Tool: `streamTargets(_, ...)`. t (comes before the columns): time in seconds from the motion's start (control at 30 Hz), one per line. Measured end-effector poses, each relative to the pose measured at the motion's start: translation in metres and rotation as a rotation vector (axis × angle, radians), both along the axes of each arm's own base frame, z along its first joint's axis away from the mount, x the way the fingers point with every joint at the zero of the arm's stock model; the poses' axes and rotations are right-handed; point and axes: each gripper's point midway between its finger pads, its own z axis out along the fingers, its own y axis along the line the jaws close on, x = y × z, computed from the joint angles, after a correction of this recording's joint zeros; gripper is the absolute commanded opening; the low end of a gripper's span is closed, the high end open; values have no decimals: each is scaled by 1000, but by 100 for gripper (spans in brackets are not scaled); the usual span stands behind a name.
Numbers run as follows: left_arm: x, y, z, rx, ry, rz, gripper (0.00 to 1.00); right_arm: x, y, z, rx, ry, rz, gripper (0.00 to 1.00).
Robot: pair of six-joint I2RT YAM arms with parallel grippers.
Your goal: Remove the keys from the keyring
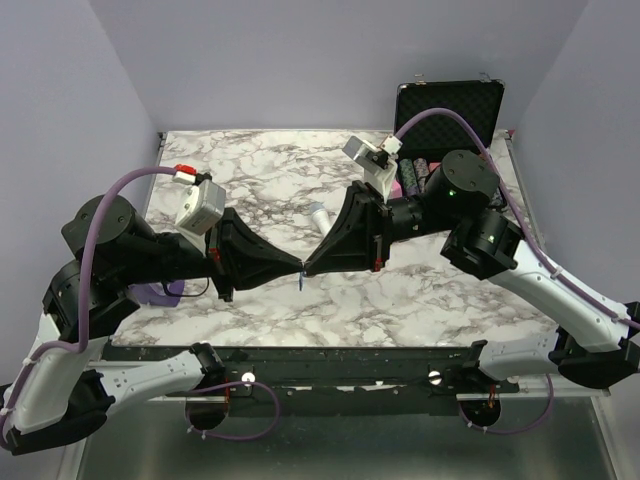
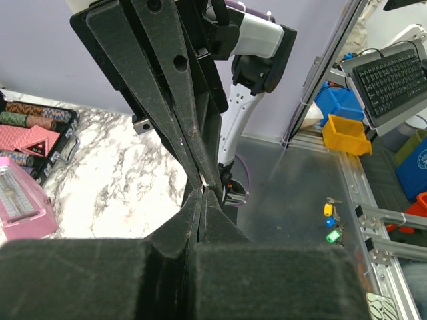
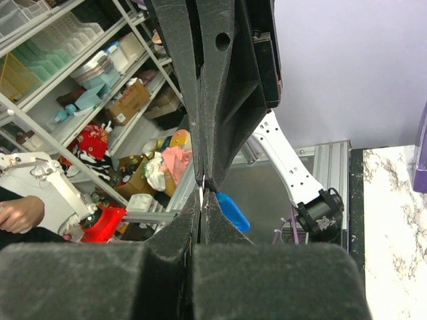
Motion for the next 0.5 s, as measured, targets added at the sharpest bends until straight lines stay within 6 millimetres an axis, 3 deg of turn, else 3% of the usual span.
streamTargets(0.17, 0, 0, 0, -2, 7, 0, 24, 0, -1, 0, 1, -1, -1, 1)
streamTargets(0.3, 2, -1, 0, -6, 13, 9, 51, -1, -2, 1, 3, -2, 0, 1)
streamTargets(0.37, 4, -1, 0, -16, 16, 23, 60, -2, -2, 2, 5, -3, 1, 1)
streamTargets(0.43, 4, -3, -2, -36, 27, 22, 76, 7, 5, -2, -1, 8, -42, 1)
streamTargets(0.5, 5, -3, -1, -41, 29, 24, 80, 9, 6, -3, -5, 11, -50, 1)
